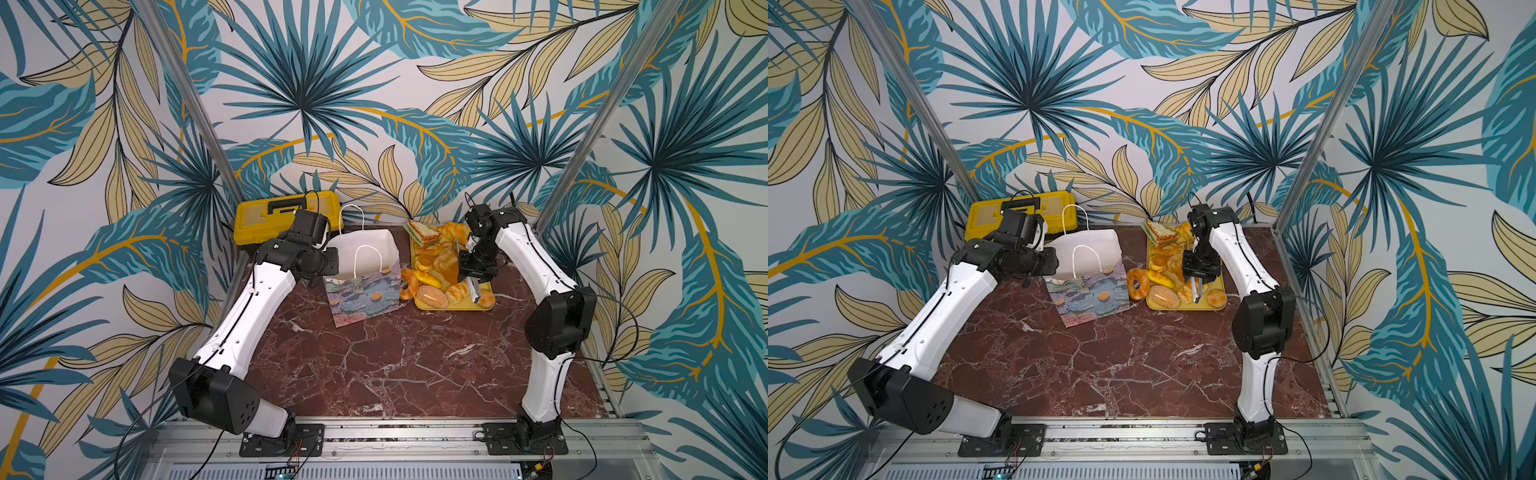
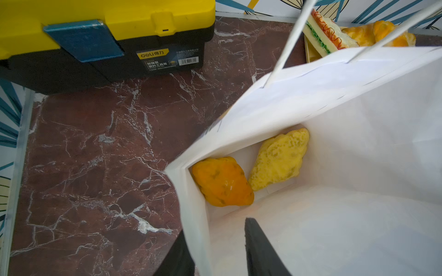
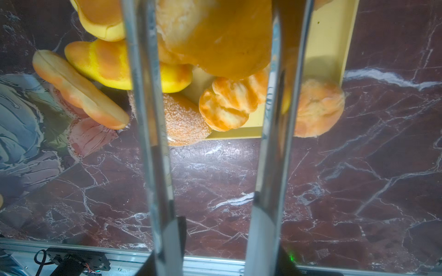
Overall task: Pack bread into a paper bag
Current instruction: Pick up the fake bread from the plate.
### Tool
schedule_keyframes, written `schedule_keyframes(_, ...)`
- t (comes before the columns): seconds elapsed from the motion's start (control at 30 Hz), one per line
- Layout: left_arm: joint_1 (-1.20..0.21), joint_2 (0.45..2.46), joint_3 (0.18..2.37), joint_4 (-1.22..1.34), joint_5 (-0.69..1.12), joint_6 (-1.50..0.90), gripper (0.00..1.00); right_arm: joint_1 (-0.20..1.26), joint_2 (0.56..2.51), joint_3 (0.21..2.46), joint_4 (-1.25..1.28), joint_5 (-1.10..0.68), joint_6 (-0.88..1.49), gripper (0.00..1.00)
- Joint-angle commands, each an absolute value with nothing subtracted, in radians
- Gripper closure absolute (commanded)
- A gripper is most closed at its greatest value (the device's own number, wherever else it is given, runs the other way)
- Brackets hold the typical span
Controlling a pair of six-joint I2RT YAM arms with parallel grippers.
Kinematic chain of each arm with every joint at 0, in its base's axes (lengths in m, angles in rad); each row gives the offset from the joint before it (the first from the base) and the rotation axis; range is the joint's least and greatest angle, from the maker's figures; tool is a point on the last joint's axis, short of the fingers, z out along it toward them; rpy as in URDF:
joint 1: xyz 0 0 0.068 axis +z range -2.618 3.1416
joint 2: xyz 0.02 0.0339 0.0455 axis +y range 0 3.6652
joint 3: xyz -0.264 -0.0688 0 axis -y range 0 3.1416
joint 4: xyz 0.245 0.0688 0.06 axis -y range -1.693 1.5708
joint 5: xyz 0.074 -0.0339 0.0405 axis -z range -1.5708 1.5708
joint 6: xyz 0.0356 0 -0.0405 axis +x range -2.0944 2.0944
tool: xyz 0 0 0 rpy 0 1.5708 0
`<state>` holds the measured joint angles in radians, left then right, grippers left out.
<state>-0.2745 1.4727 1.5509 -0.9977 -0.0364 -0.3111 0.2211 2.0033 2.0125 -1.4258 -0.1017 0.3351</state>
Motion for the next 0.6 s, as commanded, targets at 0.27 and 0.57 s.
schedule_keyframes(0.27,-0.276,1.464,1.529,-0.974,-0.025,-0.313,0.61,0.219,2.005,1.968,-1.458,-0.14,0.311,0.53)
schedule_keyframes(0.57,-0.275,1.465,1.529,-0.972,-0.024,-0.314,0.61,0.219,2.011,1.939,-1.455,-0.136,0.311,0.59)
